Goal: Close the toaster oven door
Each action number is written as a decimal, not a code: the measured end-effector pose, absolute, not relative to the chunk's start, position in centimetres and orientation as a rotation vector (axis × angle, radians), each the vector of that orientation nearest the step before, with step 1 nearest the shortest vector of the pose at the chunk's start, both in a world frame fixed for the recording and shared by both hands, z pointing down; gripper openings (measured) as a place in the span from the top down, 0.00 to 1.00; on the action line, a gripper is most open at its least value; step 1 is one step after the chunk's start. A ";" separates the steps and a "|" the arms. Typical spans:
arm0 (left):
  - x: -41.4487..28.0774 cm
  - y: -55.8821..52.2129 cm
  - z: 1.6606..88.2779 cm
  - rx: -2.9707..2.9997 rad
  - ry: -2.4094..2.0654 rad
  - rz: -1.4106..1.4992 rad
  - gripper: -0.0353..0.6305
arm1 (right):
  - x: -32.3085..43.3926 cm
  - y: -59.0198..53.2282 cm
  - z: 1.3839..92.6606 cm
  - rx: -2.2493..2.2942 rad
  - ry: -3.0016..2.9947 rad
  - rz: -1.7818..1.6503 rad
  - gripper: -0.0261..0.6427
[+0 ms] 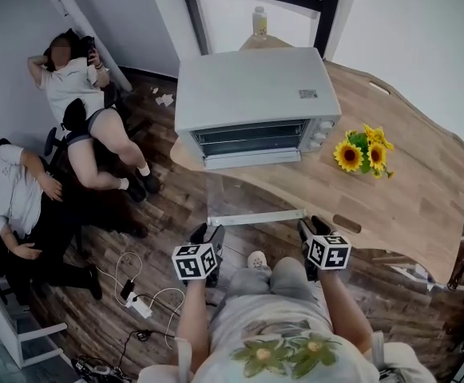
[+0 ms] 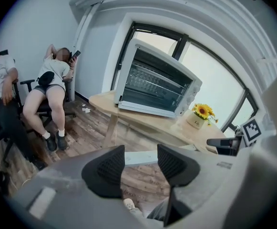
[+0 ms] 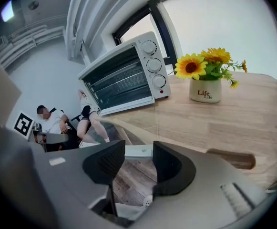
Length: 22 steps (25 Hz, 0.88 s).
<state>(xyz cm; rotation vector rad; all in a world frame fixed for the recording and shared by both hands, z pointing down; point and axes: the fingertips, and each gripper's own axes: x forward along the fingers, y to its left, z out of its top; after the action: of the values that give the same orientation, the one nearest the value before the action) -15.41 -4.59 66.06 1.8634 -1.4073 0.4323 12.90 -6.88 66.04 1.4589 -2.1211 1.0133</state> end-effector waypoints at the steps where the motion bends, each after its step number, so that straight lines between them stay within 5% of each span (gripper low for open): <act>1: -15.5 -4.7 66.5 1.857 -1.404 0.440 0.63 | 12.9 -7.0 66.4 1.459 -2.113 1.019 0.68; 22: -16.6 -6.5 72.9 1.746 -1.289 0.497 0.63 | 13.4 -8.3 70.9 1.413 -2.005 1.091 0.68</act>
<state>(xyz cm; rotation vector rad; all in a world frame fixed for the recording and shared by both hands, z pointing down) -16.63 -6.47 72.89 1.7455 -1.2889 0.4972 13.39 -8.26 70.85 1.4129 -2.0050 1.0911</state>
